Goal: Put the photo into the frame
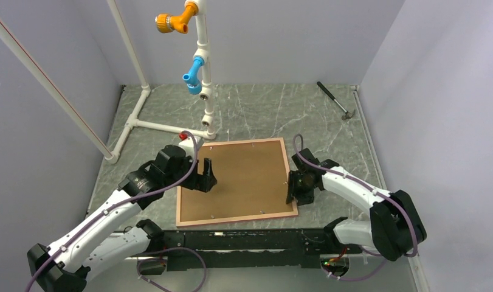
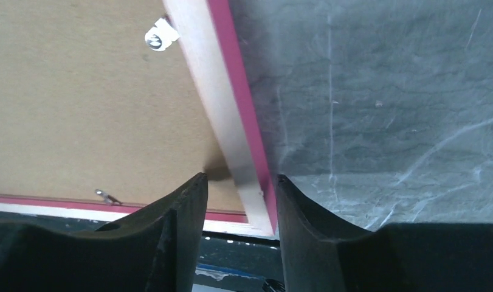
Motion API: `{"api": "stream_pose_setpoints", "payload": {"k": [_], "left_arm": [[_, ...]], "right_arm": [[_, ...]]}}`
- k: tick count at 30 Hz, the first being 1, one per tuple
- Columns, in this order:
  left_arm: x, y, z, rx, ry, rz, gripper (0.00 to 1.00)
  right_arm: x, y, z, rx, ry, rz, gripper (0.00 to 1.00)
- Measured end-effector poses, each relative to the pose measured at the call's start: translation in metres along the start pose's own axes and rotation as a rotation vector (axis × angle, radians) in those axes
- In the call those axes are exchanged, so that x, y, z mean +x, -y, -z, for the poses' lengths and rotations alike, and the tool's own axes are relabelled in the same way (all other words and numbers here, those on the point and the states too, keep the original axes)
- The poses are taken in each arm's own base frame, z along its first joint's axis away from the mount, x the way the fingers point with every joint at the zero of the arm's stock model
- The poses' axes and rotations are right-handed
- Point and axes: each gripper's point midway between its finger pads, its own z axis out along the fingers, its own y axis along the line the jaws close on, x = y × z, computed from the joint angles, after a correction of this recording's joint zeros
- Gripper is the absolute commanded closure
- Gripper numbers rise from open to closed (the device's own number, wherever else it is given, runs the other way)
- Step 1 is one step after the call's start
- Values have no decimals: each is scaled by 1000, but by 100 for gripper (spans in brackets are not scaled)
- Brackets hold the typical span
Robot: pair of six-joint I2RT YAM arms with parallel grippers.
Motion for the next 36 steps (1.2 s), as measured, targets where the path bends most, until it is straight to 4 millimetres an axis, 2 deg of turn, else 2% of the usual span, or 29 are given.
{"api": "stream_pose_setpoints", "payload": {"k": [2, 3, 8, 9, 14, 18, 26, 36], "left_arm": [[0, 9, 1, 26, 5, -30, 6], [0, 13, 2, 38, 9, -47, 5], [-7, 39, 7, 109, 46, -120, 1], [-8, 43, 8, 119, 52, -132, 1], [-6, 66, 6, 162, 64, -215, 1], [7, 81, -7, 163, 21, -300, 1], [46, 111, -35, 121, -70, -560, 3], [77, 151, -46, 52, -31, -838, 8]], "right_arm": [[6, 6, -5, 22, -24, -11, 56], [8, 6, -7, 23, -34, -18, 61], [8, 5, -7, 24, -34, -13, 96], [9, 5, -6, 23, -36, -8, 100], [9, 1, -6, 16, -41, 42, 100], [5, 1, -2, 36, -45, 60, 100], [-8, -13, 27, 27, -48, 96, 100], [-12, -33, 56, -46, -49, 100, 100]]}}
